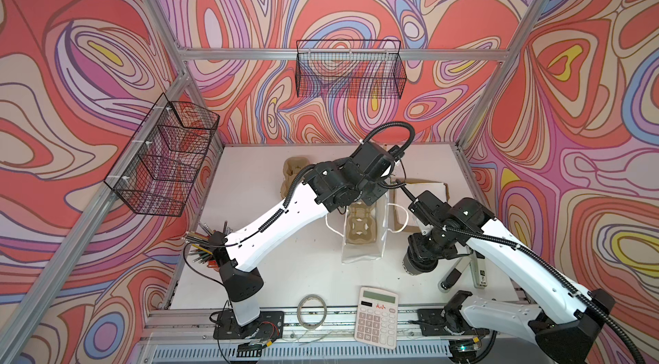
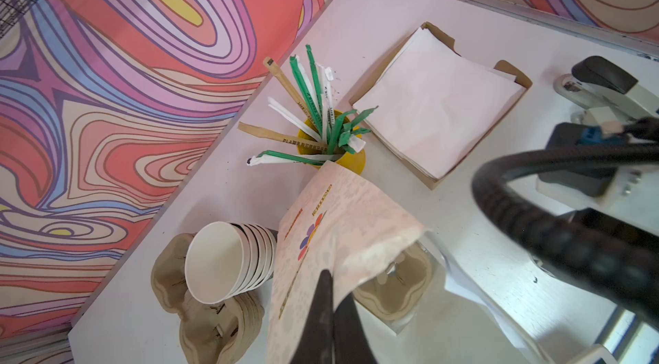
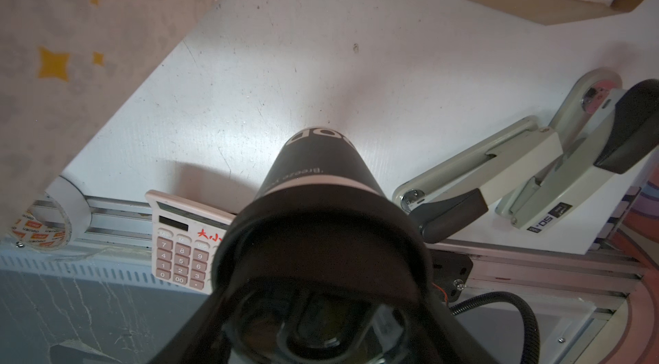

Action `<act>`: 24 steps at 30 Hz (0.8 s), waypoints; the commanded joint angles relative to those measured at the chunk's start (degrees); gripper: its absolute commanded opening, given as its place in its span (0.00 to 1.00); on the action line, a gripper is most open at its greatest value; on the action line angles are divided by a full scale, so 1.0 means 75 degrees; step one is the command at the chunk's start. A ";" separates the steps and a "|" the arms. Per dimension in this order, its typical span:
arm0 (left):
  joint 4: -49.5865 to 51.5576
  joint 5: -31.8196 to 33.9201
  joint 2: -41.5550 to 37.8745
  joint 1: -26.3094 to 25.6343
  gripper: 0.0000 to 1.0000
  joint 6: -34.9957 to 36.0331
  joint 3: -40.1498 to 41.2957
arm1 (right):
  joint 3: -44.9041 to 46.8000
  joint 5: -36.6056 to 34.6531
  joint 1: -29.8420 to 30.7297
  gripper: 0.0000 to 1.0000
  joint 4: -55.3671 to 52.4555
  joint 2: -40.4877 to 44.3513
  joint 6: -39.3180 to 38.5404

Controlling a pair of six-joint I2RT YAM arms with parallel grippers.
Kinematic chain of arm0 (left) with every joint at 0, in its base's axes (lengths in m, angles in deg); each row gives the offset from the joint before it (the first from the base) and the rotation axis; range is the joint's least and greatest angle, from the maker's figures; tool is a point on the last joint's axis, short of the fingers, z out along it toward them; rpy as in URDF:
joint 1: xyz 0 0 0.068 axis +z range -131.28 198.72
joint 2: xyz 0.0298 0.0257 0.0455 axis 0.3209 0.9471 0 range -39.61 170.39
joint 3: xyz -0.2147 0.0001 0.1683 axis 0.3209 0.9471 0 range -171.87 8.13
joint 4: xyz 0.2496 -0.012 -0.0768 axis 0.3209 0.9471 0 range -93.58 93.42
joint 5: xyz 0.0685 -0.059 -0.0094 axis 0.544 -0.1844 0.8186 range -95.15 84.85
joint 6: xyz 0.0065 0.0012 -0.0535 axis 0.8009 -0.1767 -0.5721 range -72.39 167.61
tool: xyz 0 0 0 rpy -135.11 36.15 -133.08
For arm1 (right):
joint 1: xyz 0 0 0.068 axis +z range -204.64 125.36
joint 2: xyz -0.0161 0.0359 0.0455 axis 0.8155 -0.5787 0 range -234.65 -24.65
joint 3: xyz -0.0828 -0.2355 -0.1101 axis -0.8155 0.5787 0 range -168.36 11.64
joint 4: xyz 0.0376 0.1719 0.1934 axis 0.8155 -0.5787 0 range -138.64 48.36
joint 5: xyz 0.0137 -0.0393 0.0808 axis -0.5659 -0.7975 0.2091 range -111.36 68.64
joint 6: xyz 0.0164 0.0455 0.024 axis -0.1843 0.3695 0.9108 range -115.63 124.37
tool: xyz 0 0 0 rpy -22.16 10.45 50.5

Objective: Pack a coffee takeout order
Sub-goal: Pick up the coffee cup from the center of the table.

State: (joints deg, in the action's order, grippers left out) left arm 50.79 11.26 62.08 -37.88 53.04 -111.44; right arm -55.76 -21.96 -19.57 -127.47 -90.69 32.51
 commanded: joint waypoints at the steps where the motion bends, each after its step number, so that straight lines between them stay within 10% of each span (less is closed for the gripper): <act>1: -0.0403 -0.0147 0.0160 0.0139 0.00 0.0378 -0.0212 | -0.0081 -0.0163 0.0047 0.70 -0.0110 -0.0104 -0.0048; 24: -0.0362 -0.0392 0.2062 0.1058 0.00 0.1350 -0.2431 | -0.0229 -0.0331 0.0047 0.70 0.0210 -0.0468 -0.0168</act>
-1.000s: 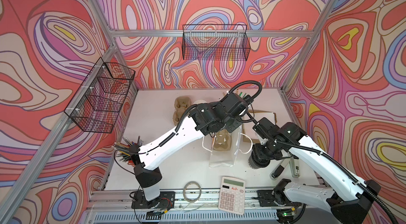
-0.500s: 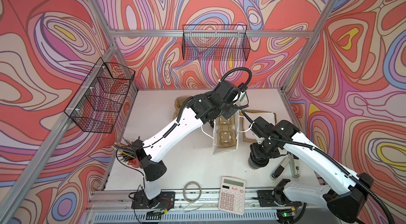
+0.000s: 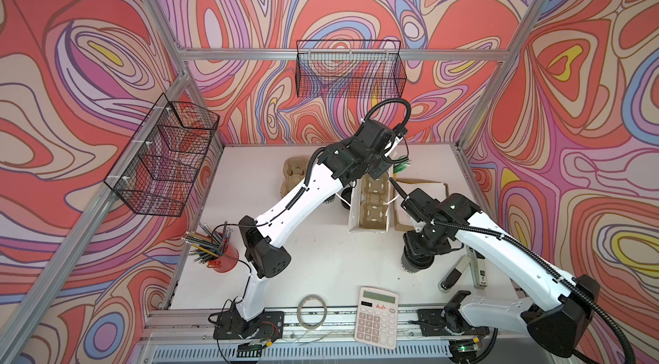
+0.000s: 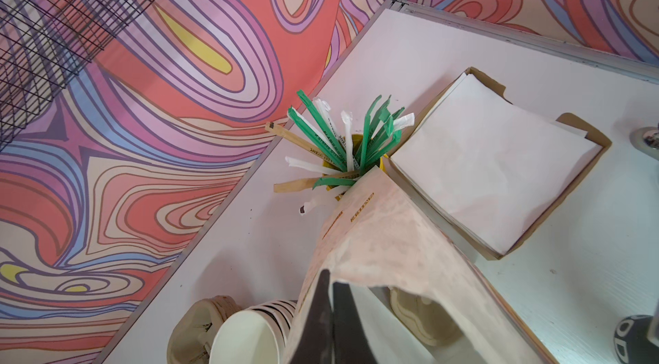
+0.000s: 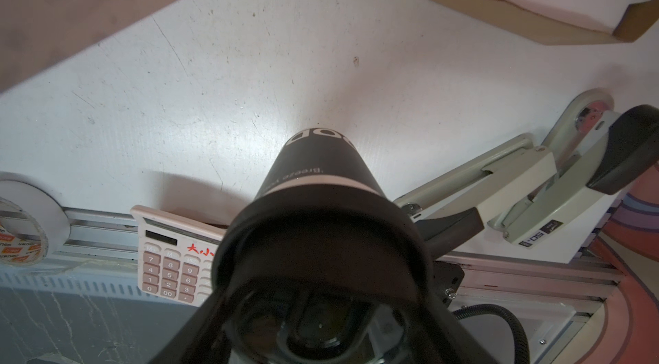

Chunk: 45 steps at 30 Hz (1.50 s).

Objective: Pack a coffee takeout order
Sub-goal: Pick up the coffee cup from the center of the table.

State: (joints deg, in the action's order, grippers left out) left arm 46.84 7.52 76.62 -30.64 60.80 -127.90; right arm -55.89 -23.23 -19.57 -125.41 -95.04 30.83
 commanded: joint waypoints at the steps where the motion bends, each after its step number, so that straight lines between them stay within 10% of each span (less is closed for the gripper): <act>1: 0.0210 -0.0006 0.0184 0.0178 0.00 0.0293 -0.0310 | -0.0256 -0.0151 0.0047 0.70 -0.0098 0.0126 0.0076; 20: 0.0383 0.2200 -0.0579 -0.0741 0.00 -0.0233 0.0569 | -0.0019 0.0213 0.0863 0.70 -0.0341 0.0934 0.0880; 45: 0.0469 0.1510 0.0657 0.0423 0.00 0.1149 -0.1427 | -0.0746 0.0214 0.1254 0.70 0.0422 -0.0173 0.0645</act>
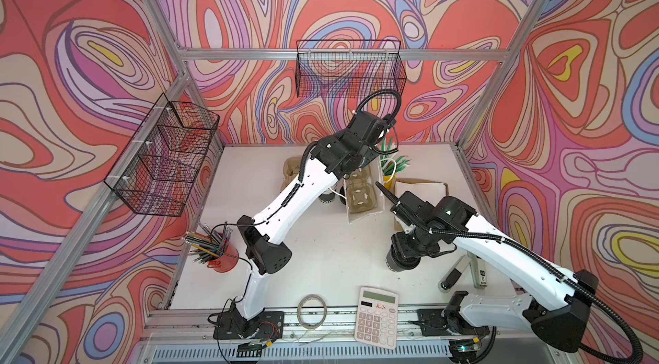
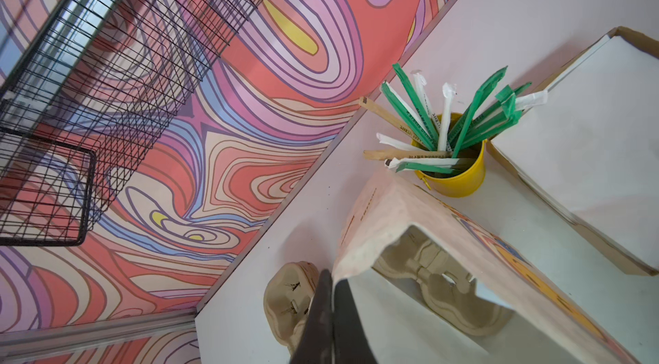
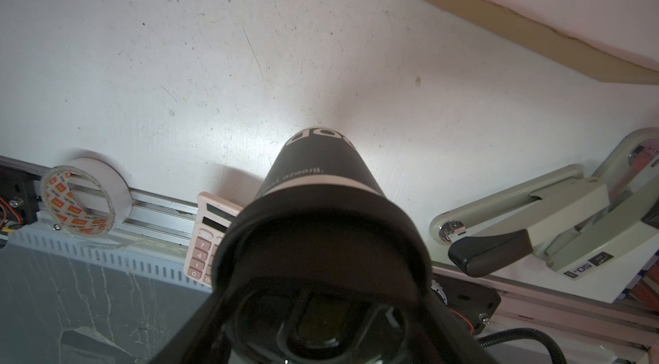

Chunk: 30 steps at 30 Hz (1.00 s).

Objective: Pack a coffee takeout order
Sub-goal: Pick up the coffee cup from the center of the table.

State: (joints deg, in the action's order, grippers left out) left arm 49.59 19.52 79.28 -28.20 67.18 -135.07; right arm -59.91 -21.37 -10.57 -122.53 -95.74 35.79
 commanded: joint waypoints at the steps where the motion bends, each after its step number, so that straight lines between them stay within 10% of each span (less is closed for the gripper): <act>1: 0.0086 -0.0091 0.0342 0.0095 0.00 0.0324 -0.0512 | -0.0212 -0.0055 0.0059 0.70 0.0037 -0.0102 -0.0014; 30: -0.0219 0.1091 -0.1052 -0.0952 0.00 -0.0926 0.1579 | -0.0131 -0.0091 0.0709 0.69 0.0297 -0.0002 0.0357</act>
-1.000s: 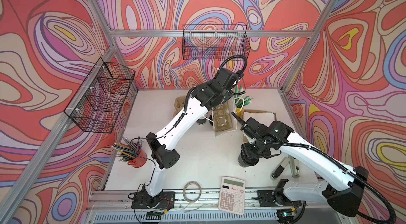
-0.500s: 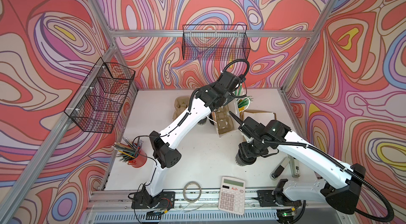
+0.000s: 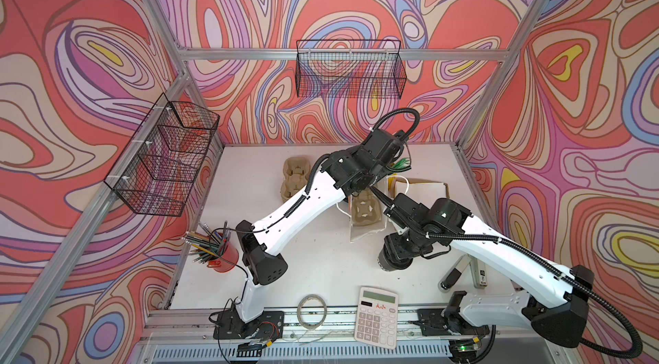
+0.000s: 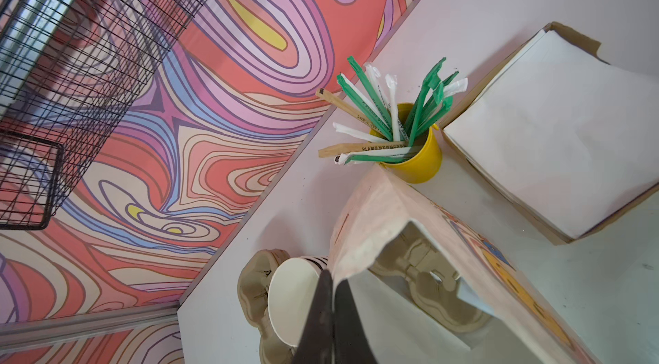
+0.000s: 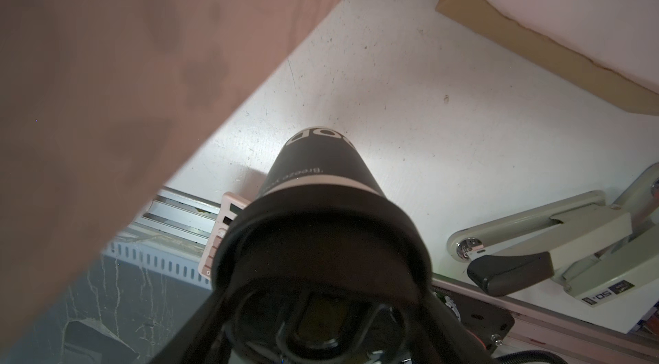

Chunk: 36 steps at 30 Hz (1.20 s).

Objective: Pack a coffee takeout order
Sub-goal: Pick up the coffee cup from the center of the table.

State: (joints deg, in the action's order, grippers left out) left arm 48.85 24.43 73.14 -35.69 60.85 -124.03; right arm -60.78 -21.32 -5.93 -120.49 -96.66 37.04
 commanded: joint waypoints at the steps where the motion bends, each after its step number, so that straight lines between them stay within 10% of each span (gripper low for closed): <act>1: -0.0178 0.0455 -0.0221 0.0076 0.00 0.0029 0.0106 | -0.0018 -0.0082 0.0103 0.69 0.0067 0.0133 0.0191; 20: -0.0452 -0.0443 0.0535 0.0839 0.00 0.1098 -0.0857 | -0.0539 -0.0075 0.0121 0.69 0.0387 -0.0718 -0.0067; 36: -0.1160 0.0677 -0.0723 0.0007 0.00 0.0135 0.1213 | 0.0342 0.0138 0.0133 0.68 0.0705 -0.0276 0.0221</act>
State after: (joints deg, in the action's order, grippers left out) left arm 41.72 26.38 71.85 -34.95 63.77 -115.66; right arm -60.17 -20.69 -5.41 -115.53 -101.27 36.97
